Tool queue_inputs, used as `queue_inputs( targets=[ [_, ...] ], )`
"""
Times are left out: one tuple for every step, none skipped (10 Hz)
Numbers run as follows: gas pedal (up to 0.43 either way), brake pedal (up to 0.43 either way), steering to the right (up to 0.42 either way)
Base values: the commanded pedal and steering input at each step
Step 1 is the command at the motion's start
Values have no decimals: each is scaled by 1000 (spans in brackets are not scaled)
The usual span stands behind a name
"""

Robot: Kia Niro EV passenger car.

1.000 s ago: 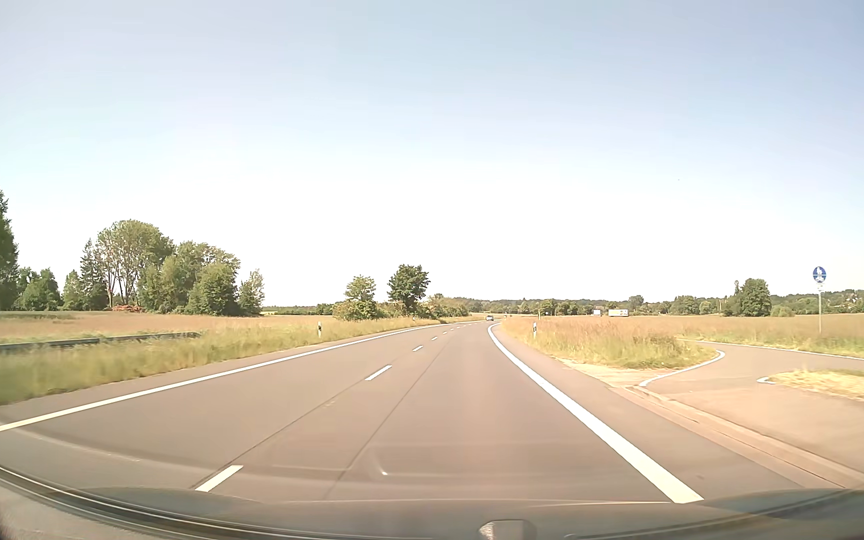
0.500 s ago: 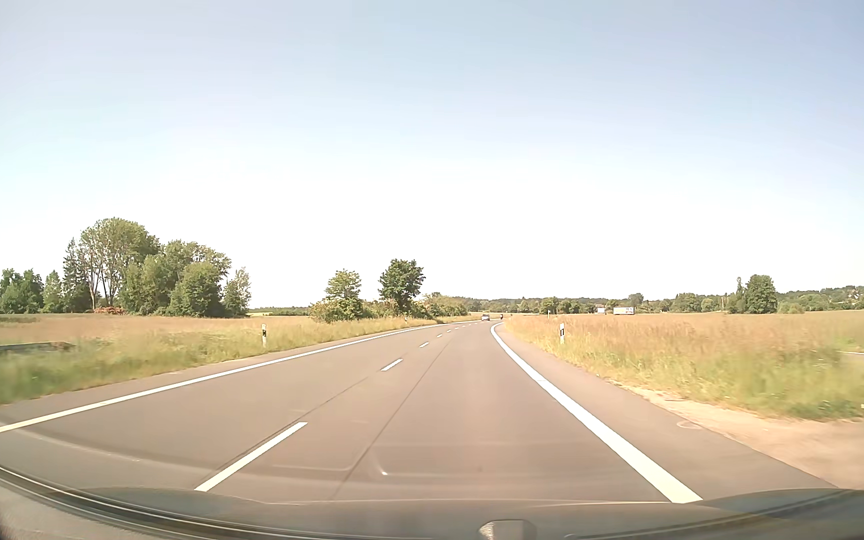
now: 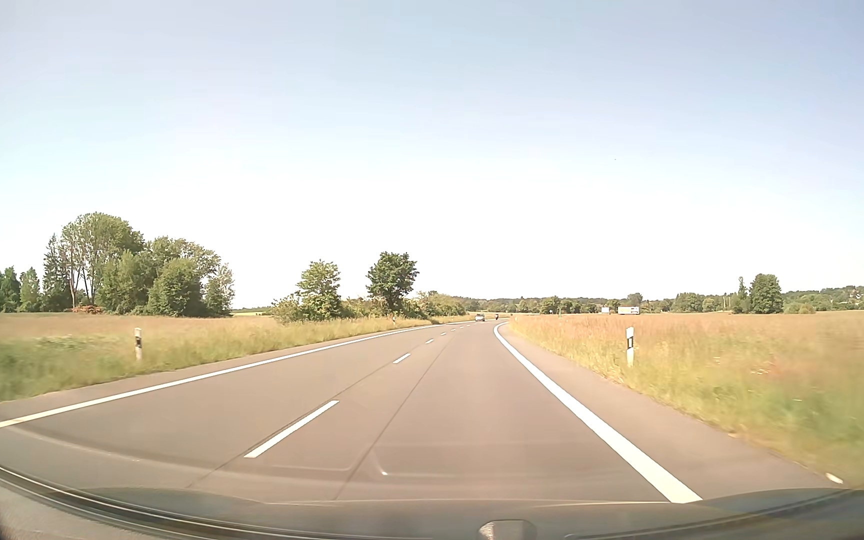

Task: Follow the waypoints while adhering to traffic rules and regulations

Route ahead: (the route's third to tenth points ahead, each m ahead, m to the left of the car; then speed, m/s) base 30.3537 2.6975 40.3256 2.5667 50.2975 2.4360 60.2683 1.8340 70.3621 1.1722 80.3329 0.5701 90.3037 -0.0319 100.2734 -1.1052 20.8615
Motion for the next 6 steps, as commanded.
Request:
queue_inputs(
  targets=[
    [591,30,3],
    [591,30,3],
    [591,30,3],
    [591,30,3],
    [591,30,3],
    [591,30,3]
  ],
)
